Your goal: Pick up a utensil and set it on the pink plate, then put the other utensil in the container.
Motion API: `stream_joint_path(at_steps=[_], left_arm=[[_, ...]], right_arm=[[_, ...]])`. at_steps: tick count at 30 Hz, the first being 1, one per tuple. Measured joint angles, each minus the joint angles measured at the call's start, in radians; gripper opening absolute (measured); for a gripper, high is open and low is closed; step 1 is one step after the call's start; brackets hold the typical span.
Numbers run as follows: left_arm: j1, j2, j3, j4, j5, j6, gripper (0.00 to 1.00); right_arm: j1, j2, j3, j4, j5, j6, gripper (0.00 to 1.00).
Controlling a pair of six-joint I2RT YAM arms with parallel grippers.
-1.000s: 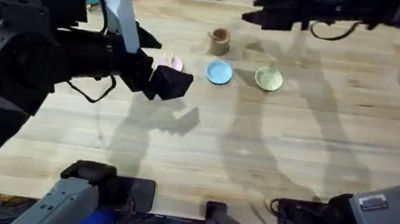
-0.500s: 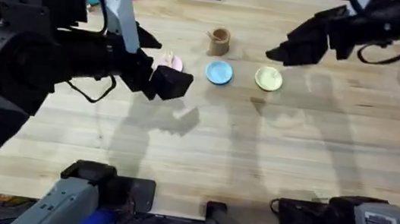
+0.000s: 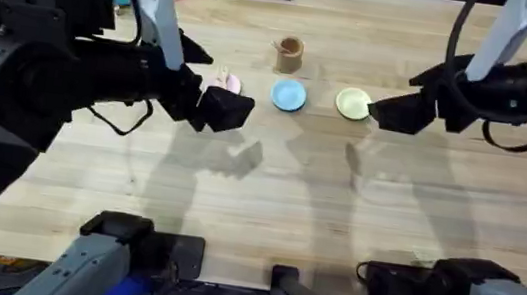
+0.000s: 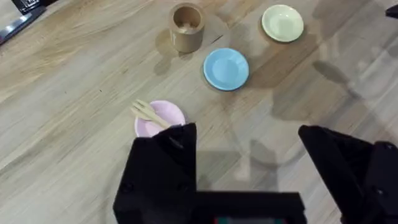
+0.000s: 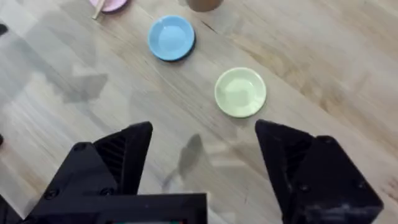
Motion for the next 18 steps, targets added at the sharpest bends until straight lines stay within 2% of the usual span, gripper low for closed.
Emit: stream_joint_path(at_steps=[12, 18], left_arm=[[0.0, 0.0, 0.0, 0.0, 0.0, 0.0, 0.995], [0.0, 0.0, 0.0, 0.0, 0.0, 0.0, 0.995]], right_arm=[[0.0, -0.005, -0.002, 0.024, 0.014, 0.03, 0.998], [0.0, -0.005, -0.002, 0.027, -0.047, 0.031, 0.998]])
